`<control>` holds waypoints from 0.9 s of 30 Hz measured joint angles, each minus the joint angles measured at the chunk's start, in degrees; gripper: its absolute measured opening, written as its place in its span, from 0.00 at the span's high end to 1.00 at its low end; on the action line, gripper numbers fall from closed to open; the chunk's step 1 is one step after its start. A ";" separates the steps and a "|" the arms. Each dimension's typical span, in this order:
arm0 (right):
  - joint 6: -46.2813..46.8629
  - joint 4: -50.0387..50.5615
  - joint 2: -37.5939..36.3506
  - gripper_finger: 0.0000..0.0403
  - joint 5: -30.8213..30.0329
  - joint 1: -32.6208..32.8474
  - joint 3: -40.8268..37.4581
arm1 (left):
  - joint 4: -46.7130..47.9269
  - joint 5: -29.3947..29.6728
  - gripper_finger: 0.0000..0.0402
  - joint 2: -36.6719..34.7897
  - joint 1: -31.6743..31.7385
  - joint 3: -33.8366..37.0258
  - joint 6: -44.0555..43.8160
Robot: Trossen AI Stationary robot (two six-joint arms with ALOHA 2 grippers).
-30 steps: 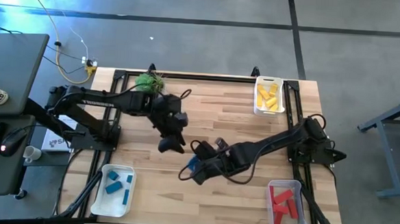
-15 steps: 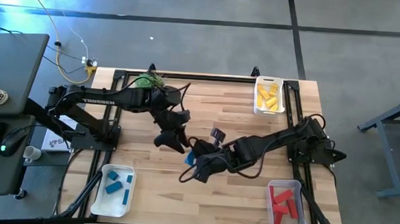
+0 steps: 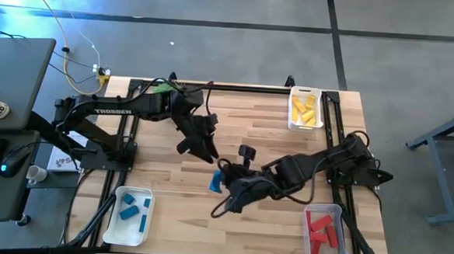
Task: Sort & place blocks by color
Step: Put the blue block into the bottom white bin
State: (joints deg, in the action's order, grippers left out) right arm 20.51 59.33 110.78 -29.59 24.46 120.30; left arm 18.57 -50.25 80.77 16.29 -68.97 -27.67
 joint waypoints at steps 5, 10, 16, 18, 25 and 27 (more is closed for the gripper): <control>-0.50 3.85 0.01 0.99 -5.87 1.71 3.63 | -3.94 -2.30 0.44 0.00 0.35 0.00 -4.26; -1.55 6.19 0.00 0.99 -11.65 2.72 5.99 | -8.03 -4.45 0.44 0.00 0.20 0.00 -7.15; -3.44 5.99 0.02 0.99 -13.13 2.76 7.19 | -9.82 -4.58 0.44 0.00 0.20 0.00 -9.23; -3.94 5.99 0.02 0.99 -13.54 2.76 7.19 | -9.82 -4.63 0.44 0.00 0.18 0.00 -9.23; -4.11 5.10 0.02 0.99 -15.62 2.36 7.19 | -9.82 -5.66 0.44 0.00 0.18 0.00 -9.23; -4.23 4.53 0.02 0.99 -15.82 1.92 7.19 | -9.82 -7.29 0.44 0.00 0.18 0.00 -9.23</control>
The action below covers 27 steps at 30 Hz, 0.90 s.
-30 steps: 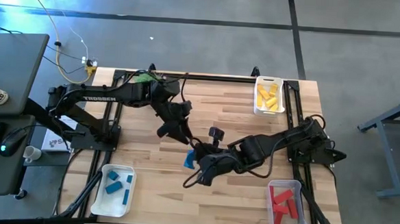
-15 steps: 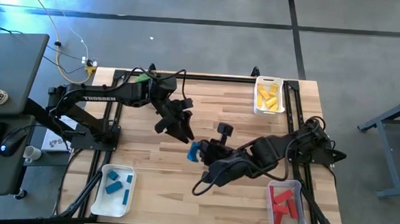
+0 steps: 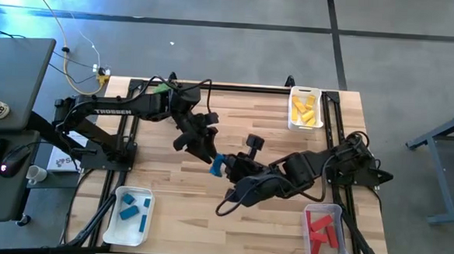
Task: Sort & place blocks by color
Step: Put the blue block into the bottom white bin
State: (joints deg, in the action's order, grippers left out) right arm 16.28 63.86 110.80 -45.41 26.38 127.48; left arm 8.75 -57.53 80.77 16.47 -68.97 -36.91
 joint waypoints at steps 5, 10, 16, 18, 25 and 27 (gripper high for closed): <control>-2.40 -2.93 -0.01 0.99 -0.18 -0.93 0.00 | 0.00 -0.36 0.44 0.00 -0.04 0.00 1.13; -2.43 -3.30 0.00 0.99 1.08 -2.35 0.00 | -0.02 -0.30 0.44 0.00 -0.02 0.00 2.46; -2.64 -4.00 0.00 0.99 1.18 -3.72 0.00 | -0.03 -0.12 0.44 0.00 -0.02 0.00 3.72; -3.48 -4.78 0.00 0.99 2.47 -4.19 0.00 | -0.07 0.38 0.44 0.00 -0.02 0.00 4.74; -3.90 -5.07 0.00 0.99 3.85 -4.78 0.00 | -0.07 1.17 0.51 0.00 -0.01 0.00 6.06; -3.74 -5.10 0.00 0.99 3.82 -4.78 0.00 | -0.02 1.20 0.55 0.00 0.02 0.00 6.29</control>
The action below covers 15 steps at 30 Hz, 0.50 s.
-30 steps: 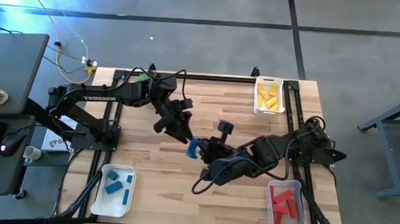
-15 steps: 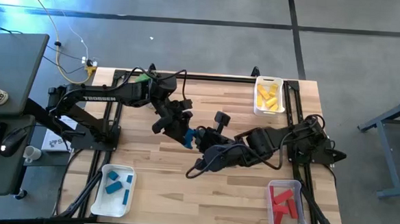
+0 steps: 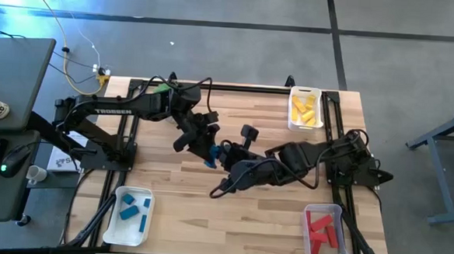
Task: Sort & place blocks by color
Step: Put the blue block into the bottom white bin
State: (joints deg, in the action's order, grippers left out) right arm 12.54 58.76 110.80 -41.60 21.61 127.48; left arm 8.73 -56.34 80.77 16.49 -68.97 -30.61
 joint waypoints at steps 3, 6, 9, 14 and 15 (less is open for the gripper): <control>-0.24 0.00 0.00 0.99 -0.18 0.07 0.00 | 0.10 0.00 0.62 0.08 0.00 0.00 0.13; -0.54 0.02 0.00 0.99 -0.10 0.07 0.00 | 0.31 0.16 0.69 0.13 0.02 0.04 -0.18; -0.56 -0.03 0.00 0.99 -0.01 0.09 0.00 | 0.33 0.24 0.72 0.13 0.02 0.04 -1.11; 0.76 -0.42 0.00 0.92 0.74 0.02 0.00 | 0.44 0.24 0.73 0.13 0.00 0.04 -0.75; 1.51 -0.50 0.00 0.90 0.84 0.02 0.00 | 0.46 0.28 0.73 0.13 0.00 0.04 -0.42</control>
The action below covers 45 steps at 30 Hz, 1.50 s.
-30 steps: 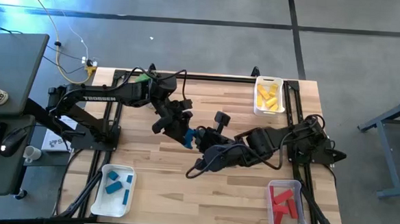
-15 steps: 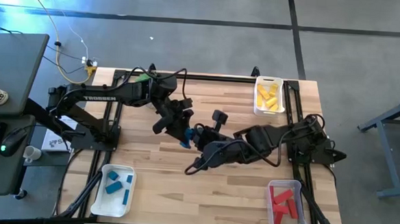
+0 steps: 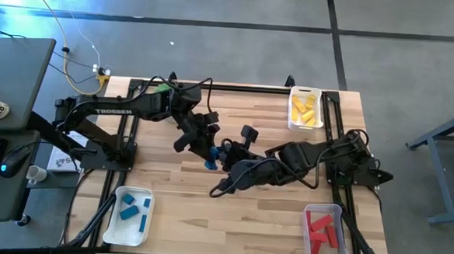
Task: Sort & place blocks by color
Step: Put the blue block into the bottom white bin
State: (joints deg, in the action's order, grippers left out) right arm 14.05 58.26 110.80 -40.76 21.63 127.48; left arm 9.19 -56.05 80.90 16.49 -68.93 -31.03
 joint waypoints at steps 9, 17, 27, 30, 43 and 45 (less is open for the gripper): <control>3.22 1.50 0.00 0.66 0.23 -0.02 -0.02 | 0.35 0.81 0.75 -0.20 -0.07 0.00 0.59; 0.81 2.28 0.00 0.59 -0.19 0.00 -0.02 | 11.21 9.43 0.75 -0.20 -0.04 -0.02 3.84; -2.35 9.51 0.00 0.59 -0.18 -1.53 -0.02 | 26.11 31.71 0.75 -3.18 -3.50 -0.02 7.31; -1.75 12.71 0.00 0.58 1.24 -2.74 -0.02 | 31.80 38.65 0.74 -5.54 -5.46 -0.02 7.30; -1.07 14.85 0.00 0.58 10.39 -7.51 -0.02 | 60.85 57.10 0.75 -16.19 -23.00 -0.09 -12.03; -1.08 14.84 0.00 0.58 11.42 -8.19 -0.02 | 64.86 57.63 0.75 -16.88 -26.57 -0.09 -16.67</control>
State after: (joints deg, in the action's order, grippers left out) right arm 12.97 73.10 110.80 -29.34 13.44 127.46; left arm 74.05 1.57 64.02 -10.08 -69.01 -47.69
